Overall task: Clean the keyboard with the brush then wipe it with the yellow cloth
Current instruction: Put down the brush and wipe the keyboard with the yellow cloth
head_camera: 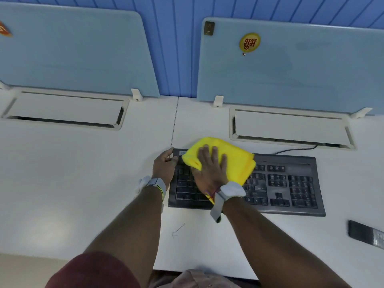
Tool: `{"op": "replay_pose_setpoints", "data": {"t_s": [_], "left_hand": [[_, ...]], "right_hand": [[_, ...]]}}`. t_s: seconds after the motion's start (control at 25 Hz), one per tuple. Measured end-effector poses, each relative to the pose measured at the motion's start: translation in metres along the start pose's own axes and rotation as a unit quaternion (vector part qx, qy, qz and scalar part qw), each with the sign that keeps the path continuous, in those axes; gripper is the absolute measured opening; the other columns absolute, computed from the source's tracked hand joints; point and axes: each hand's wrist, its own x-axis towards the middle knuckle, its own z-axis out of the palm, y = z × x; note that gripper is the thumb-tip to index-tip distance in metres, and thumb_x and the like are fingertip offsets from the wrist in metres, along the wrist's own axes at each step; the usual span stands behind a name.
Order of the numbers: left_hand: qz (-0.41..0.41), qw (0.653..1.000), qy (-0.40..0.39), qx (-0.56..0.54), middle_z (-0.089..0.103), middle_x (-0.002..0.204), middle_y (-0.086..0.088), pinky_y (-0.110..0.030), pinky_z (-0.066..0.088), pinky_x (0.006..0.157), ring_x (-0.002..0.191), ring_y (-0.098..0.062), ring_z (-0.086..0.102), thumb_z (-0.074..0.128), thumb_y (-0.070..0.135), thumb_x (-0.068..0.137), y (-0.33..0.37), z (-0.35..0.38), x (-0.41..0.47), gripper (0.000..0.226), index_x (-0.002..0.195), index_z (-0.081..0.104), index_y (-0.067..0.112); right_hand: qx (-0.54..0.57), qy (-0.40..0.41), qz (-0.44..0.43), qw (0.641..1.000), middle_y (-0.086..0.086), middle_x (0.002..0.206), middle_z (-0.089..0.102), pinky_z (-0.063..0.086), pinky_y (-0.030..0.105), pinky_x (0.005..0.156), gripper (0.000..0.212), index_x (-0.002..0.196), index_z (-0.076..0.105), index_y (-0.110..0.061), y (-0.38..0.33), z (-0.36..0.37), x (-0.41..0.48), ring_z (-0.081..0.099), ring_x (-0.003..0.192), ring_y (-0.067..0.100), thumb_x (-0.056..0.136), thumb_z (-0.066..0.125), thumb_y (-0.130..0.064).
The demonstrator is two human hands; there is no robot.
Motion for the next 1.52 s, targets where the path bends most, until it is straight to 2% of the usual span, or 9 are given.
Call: {"op": "replay_pose_setpoints", "data": {"t_s": [0.08, 0.24, 0.32, 0.6, 0.92, 1.04, 1.24, 1.4, 1.52], "left_hand": [[-0.01, 0.999, -0.008, -0.034, 0.074, 0.098, -0.002, -0.035, 0.058, 0.093, 0.098, -0.027, 0.07, 0.063, -0.002, 0.099, 0.004, -0.001, -0.002, 0.043, 0.136, 0.07, 0.018], [0.003, 0.999, 0.004, -0.038, 0.077, 0.123, -0.011, -0.048, 0.057, 0.112, 0.115, -0.029, 0.072, 0.064, 0.007, 0.102, -0.005, 0.002, -0.002, 0.041, 0.141, 0.069, 0.015], [0.026, 0.999, 0.026, -0.006, 0.073, 0.128, -0.01, -0.041, 0.054, 0.112, 0.115, -0.023, 0.066, 0.06, 0.011, 0.105, -0.005, 0.007, -0.01, 0.042, 0.147, 0.064, 0.012], [0.03, 1.0, 0.005, 0.003, 0.07, 0.126, -0.005, -0.042, 0.05, 0.117, 0.12, -0.023, 0.065, 0.056, 0.013, 0.108, -0.009, 0.005, -0.009, 0.045, 0.152, 0.058, 0.015], [0.022, 0.999, 0.013, -0.02, 0.073, 0.117, -0.021, -0.052, 0.059, 0.101, 0.099, -0.031, 0.067, 0.061, 0.009, 0.104, -0.004, 0.008, -0.001, 0.039, 0.143, 0.065, 0.013], [0.035, 0.999, 0.027, -0.014, 0.071, 0.122, -0.014, -0.038, 0.055, 0.103, 0.11, -0.029, 0.065, 0.06, 0.009, 0.105, -0.004, 0.011, -0.003, 0.041, 0.146, 0.064, 0.013], [0.052, 0.998, 0.024, -0.005, 0.064, 0.126, -0.004, -0.026, 0.043, 0.103, 0.114, -0.021, 0.059, 0.053, 0.011, 0.109, -0.006, 0.011, -0.008, 0.046, 0.155, 0.054, 0.014], [0.046, 0.999, 0.016, 0.003, 0.067, 0.123, 0.0, -0.029, 0.047, 0.109, 0.116, -0.02, 0.061, 0.053, 0.012, 0.109, -0.007, 0.009, -0.006, 0.047, 0.156, 0.054, 0.016], [0.039, 0.999, 0.008, 0.002, 0.072, 0.126, -0.002, -0.038, 0.05, 0.117, 0.121, -0.024, 0.066, 0.054, 0.012, 0.109, -0.01, 0.009, -0.003, 0.046, 0.155, 0.056, 0.016]], "right_hand": [[-0.022, 0.005, -0.057, 0.998, 0.006, 0.165, 0.003, -0.006, 0.059, 0.117, 0.082, 0.155, 0.009, -0.017, -0.025, 0.01, -0.003, -0.005, 0.15, 0.033, 0.083, 0.01, -0.057], [-0.071, 0.047, -0.123, 0.989, 0.009, 0.162, 0.018, 0.01, 0.059, 0.116, 0.076, 0.153, 0.022, -0.015, -0.017, 0.03, -0.039, 0.009, 0.15, 0.034, 0.088, 0.037, -0.052], [-0.088, 0.059, -0.146, 0.984, 0.008, 0.163, 0.016, 0.012, 0.059, 0.116, 0.079, 0.153, 0.02, -0.015, 0.004, 0.035, -0.063, 0.009, 0.15, 0.033, 0.086, 0.039, -0.052], [-0.009, 0.088, 0.128, 0.988, 0.009, 0.164, 0.007, 0.0, 0.063, 0.116, 0.079, 0.155, 0.013, -0.023, 0.018, 0.019, -0.047, -0.001, 0.15, 0.035, 0.083, 0.022, -0.055], [-0.104, 0.05, -0.118, 0.986, 0.01, 0.163, 0.013, 0.003, 0.065, 0.115, 0.077, 0.154, 0.017, -0.024, -0.012, 0.04, -0.057, 0.002, 0.149, 0.038, 0.085, 0.035, -0.055], [-0.123, 0.036, -0.182, 0.975, 0.008, 0.163, 0.014, 0.002, 0.061, 0.115, 0.078, 0.154, 0.017, -0.026, 0.015, 0.048, -0.094, 0.006, 0.149, 0.035, 0.084, 0.038, -0.054], [-0.052, 0.114, -0.018, 0.992, 0.005, 0.16, 0.027, 0.009, 0.059, 0.115, 0.077, 0.151, 0.03, -0.026, 0.053, 0.041, -0.12, 0.02, 0.148, 0.032, 0.078, 0.041, -0.05], [0.015, 0.229, 0.243, 0.943, 0.012, 0.145, 0.047, 0.016, 0.064, 0.109, 0.066, 0.137, 0.05, -0.023, 0.09, 0.011, -0.091, 0.033, 0.14, 0.037, 0.077, 0.037, -0.048], [0.051, 0.249, 0.272, 0.928, 0.019, 0.13, 0.054, 0.021, 0.069, 0.105, 0.059, 0.118, 0.065, -0.016, 0.097, -0.002, -0.069, 0.038, 0.133, 0.043, 0.078, 0.036, -0.048]]}}
